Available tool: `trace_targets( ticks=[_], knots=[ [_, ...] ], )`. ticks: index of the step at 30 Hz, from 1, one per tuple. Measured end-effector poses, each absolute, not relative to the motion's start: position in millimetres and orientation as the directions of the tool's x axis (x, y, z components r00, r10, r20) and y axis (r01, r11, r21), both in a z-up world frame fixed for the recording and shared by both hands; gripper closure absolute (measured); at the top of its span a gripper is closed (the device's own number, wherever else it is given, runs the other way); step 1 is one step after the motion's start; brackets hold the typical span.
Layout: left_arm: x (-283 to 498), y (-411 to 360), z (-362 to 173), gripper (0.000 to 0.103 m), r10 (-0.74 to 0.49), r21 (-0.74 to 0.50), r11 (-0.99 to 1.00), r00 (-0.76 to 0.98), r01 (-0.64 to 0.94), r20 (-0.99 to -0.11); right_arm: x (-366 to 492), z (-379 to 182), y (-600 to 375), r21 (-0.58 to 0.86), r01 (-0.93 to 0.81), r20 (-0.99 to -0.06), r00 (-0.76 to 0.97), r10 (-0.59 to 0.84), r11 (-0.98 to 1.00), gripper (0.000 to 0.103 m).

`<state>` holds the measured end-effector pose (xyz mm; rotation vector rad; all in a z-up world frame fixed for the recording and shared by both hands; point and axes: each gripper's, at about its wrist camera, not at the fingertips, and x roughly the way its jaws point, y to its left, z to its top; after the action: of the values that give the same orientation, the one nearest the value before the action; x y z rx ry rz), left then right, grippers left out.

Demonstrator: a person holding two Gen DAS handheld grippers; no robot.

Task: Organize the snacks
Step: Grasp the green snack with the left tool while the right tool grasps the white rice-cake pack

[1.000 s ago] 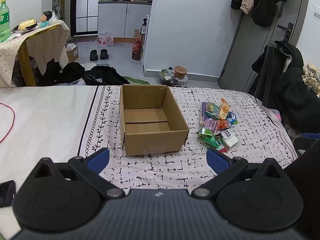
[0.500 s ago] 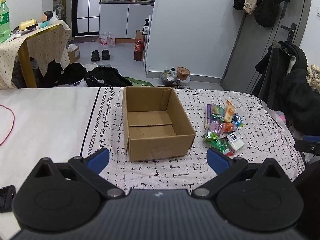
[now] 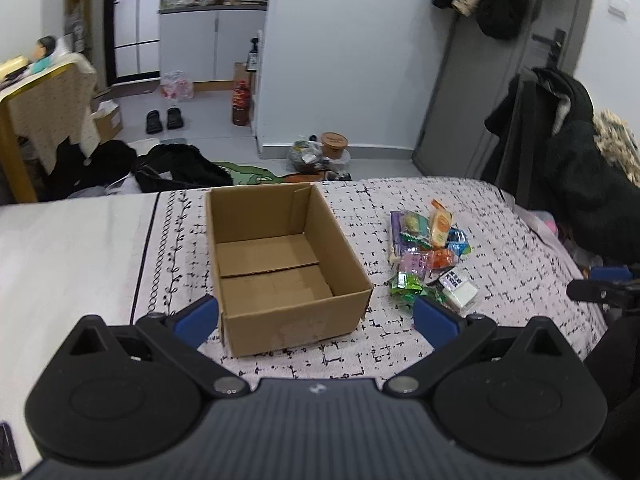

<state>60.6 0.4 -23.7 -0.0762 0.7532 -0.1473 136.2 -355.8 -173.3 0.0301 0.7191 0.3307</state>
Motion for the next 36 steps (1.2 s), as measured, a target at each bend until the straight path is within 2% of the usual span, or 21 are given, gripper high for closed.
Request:
trace_targets(
  ticks=[13,24,27,30,36],
  knots=[
    [114.8,-38.6,-62.6,0.000,-0.232,-0.062,0.959,0.641,0.276,-0.732,158.8,-196.7,-352.5,0.151,-0.258,-0.680,0.674,0.290,0.954,0.002],
    [153.2,-65.7,-81.3,0.003,-0.313,-0.077,0.919,0.597,0.386,-0.739,182.4,-211.8,-346.4,0.176,-0.238,-0.713,0.638,0.291,0.955,0.023],
    [164.8,-74.1,-84.8,0.008,-0.325,-0.088,0.914,0.587,0.395,-0.741,191.3,-217.4,-347.4,0.181,-0.206,-0.728,0.629,0.273,0.961,0.031],
    [176.6,-83.1,-89.3,0.014,-0.348,-0.112,0.906,0.568,0.408,-0.746,199.4,-222.5,-349.4,0.191,-0.185,-0.738,0.621,0.265,0.964,0.035],
    [200.3,-100.8,-103.3,0.025,-0.373,-0.155,0.899,0.531,0.409,-0.761,216.8,-232.5,-352.0,0.188,-0.167,-0.756,0.605,0.252,0.968,0.037]
  ],
)
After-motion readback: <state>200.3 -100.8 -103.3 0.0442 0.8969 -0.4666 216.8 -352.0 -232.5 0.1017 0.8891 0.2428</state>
